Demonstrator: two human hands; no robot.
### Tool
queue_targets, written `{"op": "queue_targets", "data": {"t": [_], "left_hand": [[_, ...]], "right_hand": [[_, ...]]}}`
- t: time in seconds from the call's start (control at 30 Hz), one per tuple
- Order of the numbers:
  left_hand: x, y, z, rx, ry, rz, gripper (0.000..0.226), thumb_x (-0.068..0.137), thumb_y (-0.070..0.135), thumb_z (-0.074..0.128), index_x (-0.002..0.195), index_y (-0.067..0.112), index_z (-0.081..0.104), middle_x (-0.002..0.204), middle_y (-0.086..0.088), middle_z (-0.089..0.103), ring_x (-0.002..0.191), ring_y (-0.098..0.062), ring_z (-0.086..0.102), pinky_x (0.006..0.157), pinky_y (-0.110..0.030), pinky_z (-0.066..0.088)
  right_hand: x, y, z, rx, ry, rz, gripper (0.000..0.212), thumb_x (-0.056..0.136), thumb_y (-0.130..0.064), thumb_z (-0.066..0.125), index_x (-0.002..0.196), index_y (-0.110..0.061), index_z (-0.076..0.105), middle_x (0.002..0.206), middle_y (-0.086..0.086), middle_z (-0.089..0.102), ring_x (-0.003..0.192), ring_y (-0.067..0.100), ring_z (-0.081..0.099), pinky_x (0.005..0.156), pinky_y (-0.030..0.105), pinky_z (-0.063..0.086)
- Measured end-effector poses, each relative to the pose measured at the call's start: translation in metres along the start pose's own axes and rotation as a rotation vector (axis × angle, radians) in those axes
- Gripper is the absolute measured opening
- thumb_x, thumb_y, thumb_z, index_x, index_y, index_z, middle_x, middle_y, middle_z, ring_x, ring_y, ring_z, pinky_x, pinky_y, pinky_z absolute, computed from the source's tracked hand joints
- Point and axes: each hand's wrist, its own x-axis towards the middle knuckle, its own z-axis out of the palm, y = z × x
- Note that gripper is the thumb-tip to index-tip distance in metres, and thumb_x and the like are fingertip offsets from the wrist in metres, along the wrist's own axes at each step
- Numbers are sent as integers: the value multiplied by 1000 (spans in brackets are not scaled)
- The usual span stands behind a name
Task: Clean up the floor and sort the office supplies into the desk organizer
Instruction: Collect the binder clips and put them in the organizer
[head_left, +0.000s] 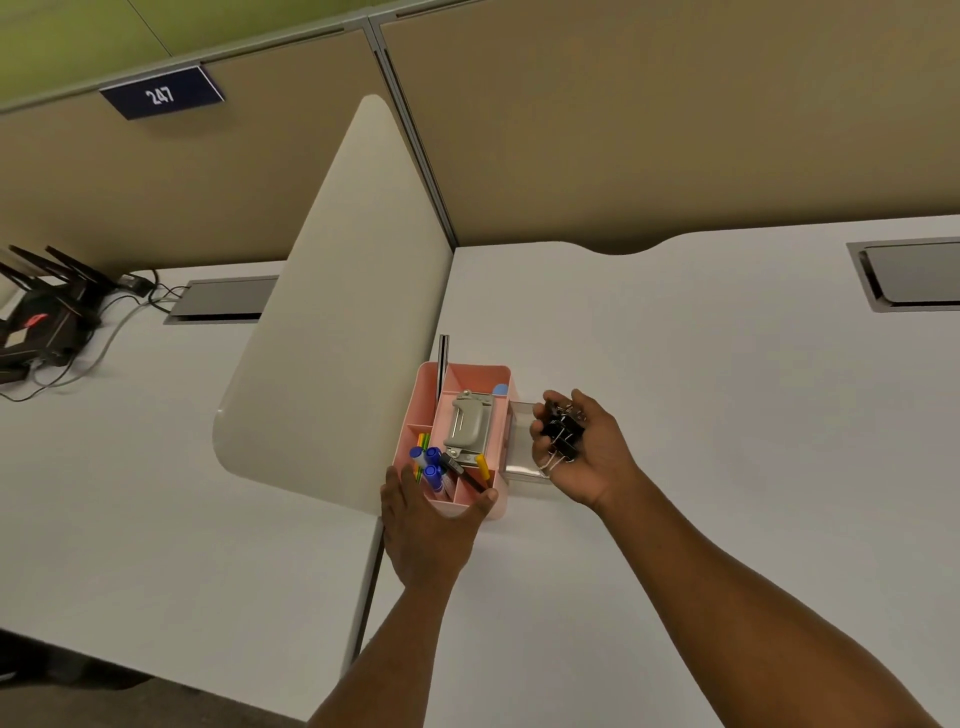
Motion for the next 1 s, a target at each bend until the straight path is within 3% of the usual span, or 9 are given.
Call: {"op": "queue_targets", "data": {"t": [0.1,0.17,0.33,0.47,0.57,0.63,0.8,0.87,1.0], "left_hand": [[-1,1,-1,-5,-2,-3,130,49,91,48,153,20,15,161,-5,19,148,-26,19,116,-43,27],[-2,2,-2,-6,-7,-7,130,48,91,48,153,20,15,161,-5,18,148,-26,18,116,-44,27],[-3,3,-3,-8,-10,-8,129,49,90,49,152,21,15,161,-4,17,148,-25,17,116,-42,27],[-3,3,-2,8,-19,-14,129,50,90,48,153,21,13,162,-4,13,149,-25,14,117,-42,24],[-4,3,-1,2,-15,-21,128,49,90,48,152,21,14,162,-4,14,149,-25,15,117,-42,25],[-4,3,-1,-3,-10,-26,128,49,89,49,152,21,15,162,-4,15,149,-25,15,116,-43,26],[-4,2,-2,-14,-9,-13,130,49,90,49,152,20,15,162,-5,15,149,-26,15,116,-43,25],[-4,1,-1,-21,-5,-4,130,49,91,48,152,19,15,161,-6,15,149,-26,15,116,-43,25],[-4,1,-1,-19,-10,-7,130,49,91,47,152,20,15,162,-6,15,149,-26,14,116,-43,25]], "right_hand": [[3,8,10,35,22,-69,29,97,-31,50,97,-7,66,90,14,68,80,25,63,75,34,54],[9,13,14,-15,76,-129,30,97,-33,49,100,-9,67,99,13,68,89,25,63,83,35,51],[18,22,25,-200,156,-285,32,101,-34,41,99,-14,66,95,5,67,87,19,59,67,29,45],[19,22,28,-384,150,-343,31,100,-38,42,110,-20,65,111,2,66,102,18,57,73,29,43],[19,20,28,-573,146,-363,35,101,-42,38,121,-25,61,131,0,58,121,16,48,93,30,34],[19,19,28,-698,195,-388,39,101,-44,36,127,-24,57,136,-2,55,127,15,44,98,33,29],[17,15,15,-922,486,-606,26,100,-32,42,120,-25,57,125,-7,58,108,10,52,89,28,38],[17,16,2,-940,611,-596,25,96,-24,44,117,-26,58,124,-5,59,105,12,53,89,29,42],[19,30,-21,-1073,602,-493,27,96,-24,46,120,-23,58,125,-1,59,112,17,54,95,33,45]]}}
